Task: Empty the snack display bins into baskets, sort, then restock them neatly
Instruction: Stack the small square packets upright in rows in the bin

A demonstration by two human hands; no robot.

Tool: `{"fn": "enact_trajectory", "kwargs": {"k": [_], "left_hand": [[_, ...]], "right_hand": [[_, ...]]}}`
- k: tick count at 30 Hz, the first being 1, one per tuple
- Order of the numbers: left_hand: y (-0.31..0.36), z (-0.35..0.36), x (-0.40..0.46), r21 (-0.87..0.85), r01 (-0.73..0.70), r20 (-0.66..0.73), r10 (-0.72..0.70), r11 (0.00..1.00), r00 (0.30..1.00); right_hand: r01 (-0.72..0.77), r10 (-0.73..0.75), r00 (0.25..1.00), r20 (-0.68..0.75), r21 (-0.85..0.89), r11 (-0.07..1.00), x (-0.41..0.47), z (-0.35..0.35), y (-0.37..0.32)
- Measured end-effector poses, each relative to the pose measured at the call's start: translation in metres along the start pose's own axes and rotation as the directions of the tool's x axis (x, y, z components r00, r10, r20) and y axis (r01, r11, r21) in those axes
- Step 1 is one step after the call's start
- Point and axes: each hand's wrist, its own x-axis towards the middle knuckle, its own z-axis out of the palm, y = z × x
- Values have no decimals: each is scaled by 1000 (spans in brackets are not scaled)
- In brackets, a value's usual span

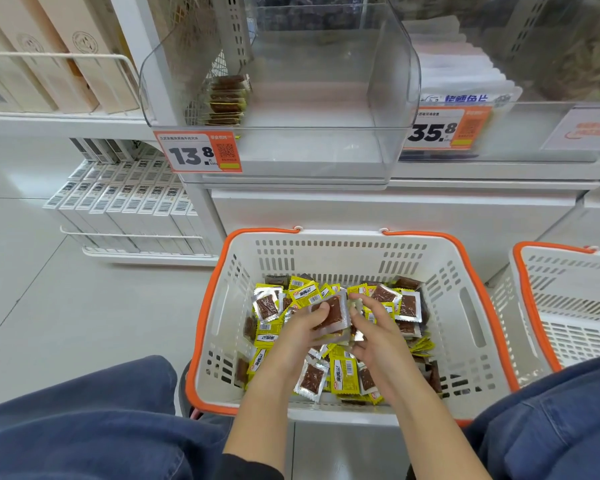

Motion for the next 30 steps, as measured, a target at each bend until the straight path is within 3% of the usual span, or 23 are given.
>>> {"fn": "enact_trajectory", "kwargs": {"k": [5,10,15,23,26,30], "left_hand": [[0,0,1,-68,6,-25,-8,998,1000],[-2,-5,4,-177,42,-103,-61,983,993],[-3,-5,2,-229,40,-107,-66,973,992],[21,-3,0,88,-39,-21,41,995,999],[60,0,-6,235,-117,-56,134,965,989],[149,12,-20,390,-255,-22,285,885,958]], "right_hand": [[-23,20,999,44,78,997,2,-2,0],[10,-12,987,162,16,1000,-2,0,-2],[12,-24,992,121,94,995,-2,4,-5],[-26,19,998,55,133,991,-1,12,-18],[43,-38,991,130,-40,998,-2,29,-54],[271,-185,933,307,-267,925,4,61,-131]]}}
